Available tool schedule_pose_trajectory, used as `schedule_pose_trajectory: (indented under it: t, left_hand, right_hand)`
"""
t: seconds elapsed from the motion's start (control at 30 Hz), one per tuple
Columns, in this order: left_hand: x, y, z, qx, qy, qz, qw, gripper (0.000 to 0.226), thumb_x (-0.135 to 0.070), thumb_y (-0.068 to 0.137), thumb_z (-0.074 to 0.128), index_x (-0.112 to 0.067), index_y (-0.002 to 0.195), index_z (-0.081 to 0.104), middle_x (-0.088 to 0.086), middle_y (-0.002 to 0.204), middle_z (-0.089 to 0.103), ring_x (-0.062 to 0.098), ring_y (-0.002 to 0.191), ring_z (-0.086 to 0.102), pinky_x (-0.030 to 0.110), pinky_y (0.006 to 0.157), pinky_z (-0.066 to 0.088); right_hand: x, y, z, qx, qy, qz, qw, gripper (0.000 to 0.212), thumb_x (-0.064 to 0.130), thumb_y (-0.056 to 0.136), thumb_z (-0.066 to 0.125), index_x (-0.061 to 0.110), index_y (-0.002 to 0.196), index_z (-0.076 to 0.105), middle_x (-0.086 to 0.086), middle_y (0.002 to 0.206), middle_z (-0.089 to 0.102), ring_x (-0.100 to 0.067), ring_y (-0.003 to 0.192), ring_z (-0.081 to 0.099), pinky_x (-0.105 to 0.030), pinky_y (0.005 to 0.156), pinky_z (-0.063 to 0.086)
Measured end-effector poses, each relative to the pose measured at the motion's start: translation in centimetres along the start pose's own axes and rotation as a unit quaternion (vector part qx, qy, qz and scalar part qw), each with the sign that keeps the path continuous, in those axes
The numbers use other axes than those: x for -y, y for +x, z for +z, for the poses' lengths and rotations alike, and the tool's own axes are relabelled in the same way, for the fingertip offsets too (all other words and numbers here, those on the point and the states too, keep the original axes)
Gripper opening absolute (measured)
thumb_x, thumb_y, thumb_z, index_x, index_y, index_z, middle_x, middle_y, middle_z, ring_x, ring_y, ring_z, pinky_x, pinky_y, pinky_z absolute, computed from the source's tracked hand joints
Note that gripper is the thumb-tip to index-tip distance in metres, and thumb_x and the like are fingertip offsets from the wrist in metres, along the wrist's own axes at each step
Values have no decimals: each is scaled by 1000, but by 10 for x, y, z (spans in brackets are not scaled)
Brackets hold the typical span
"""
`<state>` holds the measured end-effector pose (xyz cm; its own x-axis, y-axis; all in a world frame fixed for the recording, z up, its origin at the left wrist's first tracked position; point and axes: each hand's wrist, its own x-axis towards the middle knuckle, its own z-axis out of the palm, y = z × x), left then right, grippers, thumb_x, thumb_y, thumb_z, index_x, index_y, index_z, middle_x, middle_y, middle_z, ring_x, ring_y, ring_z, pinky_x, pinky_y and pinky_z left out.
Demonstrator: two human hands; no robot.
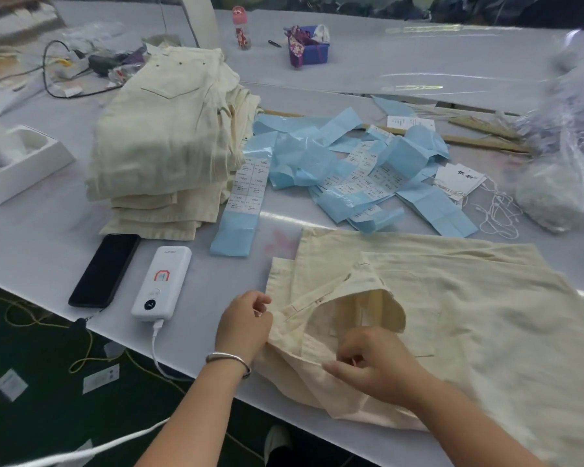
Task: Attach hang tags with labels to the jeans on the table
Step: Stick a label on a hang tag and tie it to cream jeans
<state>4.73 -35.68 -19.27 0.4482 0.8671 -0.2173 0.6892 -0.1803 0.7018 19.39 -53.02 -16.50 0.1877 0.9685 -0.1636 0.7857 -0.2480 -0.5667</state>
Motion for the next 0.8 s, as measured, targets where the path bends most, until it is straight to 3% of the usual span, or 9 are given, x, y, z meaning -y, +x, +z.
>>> schedule_pose_trajectory:
  t: [0.07,0.13,0.23,0.3,0.4,0.47,0.53,0.67,0.8]
  left_hand:
    - [9,-5,0,14,-18,-19,1000,9,-21,89,63,-25,97,62,-6,94,63,1,79,55,13,60,38]
    - [12,-10,0,20,-78,-37,996,9,-26,87,68,-25,94,64,-7,92,65,4,80,58,15,60,41]
    - [8,-19,-5,48,-237,-83,967,22,-23,82,75,-26,101,64,-3,100,70,12,90,67,28,75,56]
    - [10,-25,-6,94,-248,-59,963,44,-18,77,79,-28,116,59,-2,112,69,12,101,66,35,89,56]
    - [13,-34,-1,166,-138,28,976,79,-8,72,74,-40,136,40,-9,130,57,6,114,57,30,96,51]
    - [16,-39,2,183,-115,66,974,92,-6,74,69,-47,144,25,-25,131,47,-14,113,49,11,86,49]
    - [19,-42,4,176,-128,84,973,95,-6,79,67,-48,148,15,-37,128,38,-30,108,40,1,79,42]
    - [26,-50,6,93,-251,42,963,68,2,86,64,-34,136,36,-12,126,61,-4,111,60,15,89,49]
    - [31,-54,1,51,-173,-25,983,47,-15,87,69,-30,122,42,-6,88,73,3,79,67,15,72,52]
  right_hand:
    - [14,5,-3,30,46,-7,998,37,38,80,54,19,49,48,-3,52,49,-22,55,45,-32,51,32]
    - [30,13,-2,104,69,-13,992,24,28,78,52,18,59,64,4,55,57,-15,55,48,-28,54,37]
    - [42,23,3,179,48,-30,982,34,10,80,51,26,94,77,13,89,73,-7,81,61,-23,73,47]
    - [40,26,8,182,-13,-41,982,36,5,83,54,28,100,76,9,99,72,-14,89,61,-24,76,47]
    - [37,21,18,132,-93,-50,986,26,11,84,54,28,93,72,6,92,68,-18,85,59,-25,67,43]
    - [37,16,27,65,-103,-52,991,11,18,88,52,27,85,57,4,85,65,-19,78,57,-24,58,34]
    - [37,14,37,2,-103,-44,994,4,26,94,50,27,91,52,3,86,65,-20,77,59,-24,55,29]
    - [44,20,55,-50,-101,-12,994,21,40,87,60,28,103,56,4,91,65,-18,80,62,-19,48,20]
    - [49,29,67,-80,-139,-14,987,25,47,80,66,24,88,64,4,80,64,-17,68,60,-23,51,29]
